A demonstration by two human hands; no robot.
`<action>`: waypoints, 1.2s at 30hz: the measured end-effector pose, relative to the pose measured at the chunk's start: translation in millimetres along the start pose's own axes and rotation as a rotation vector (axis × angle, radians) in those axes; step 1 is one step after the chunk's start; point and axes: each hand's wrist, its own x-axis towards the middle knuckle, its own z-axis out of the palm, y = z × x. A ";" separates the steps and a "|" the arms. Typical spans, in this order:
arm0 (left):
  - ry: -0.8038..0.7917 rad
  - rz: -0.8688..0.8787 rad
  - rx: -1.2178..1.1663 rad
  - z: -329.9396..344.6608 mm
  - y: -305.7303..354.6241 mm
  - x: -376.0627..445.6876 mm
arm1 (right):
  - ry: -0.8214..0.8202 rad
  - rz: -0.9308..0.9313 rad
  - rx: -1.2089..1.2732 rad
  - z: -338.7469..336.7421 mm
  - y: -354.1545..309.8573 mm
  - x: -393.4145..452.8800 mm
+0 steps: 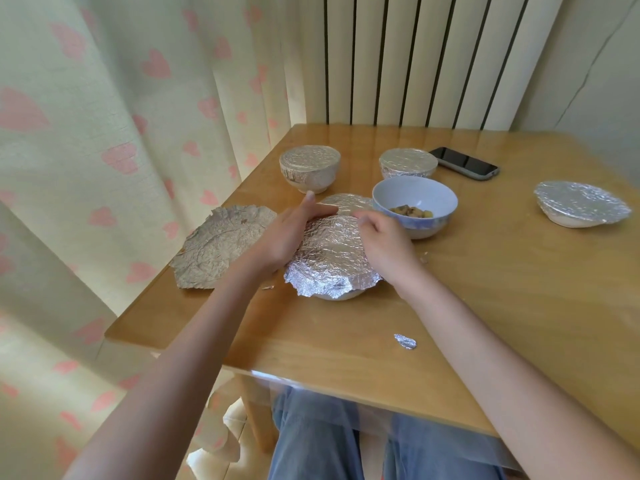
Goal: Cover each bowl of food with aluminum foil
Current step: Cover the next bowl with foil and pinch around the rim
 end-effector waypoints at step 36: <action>0.146 -0.029 0.001 13.3 13.3 -22.2 | -0.060 0.107 0.111 -4.6 -7.2 -24.1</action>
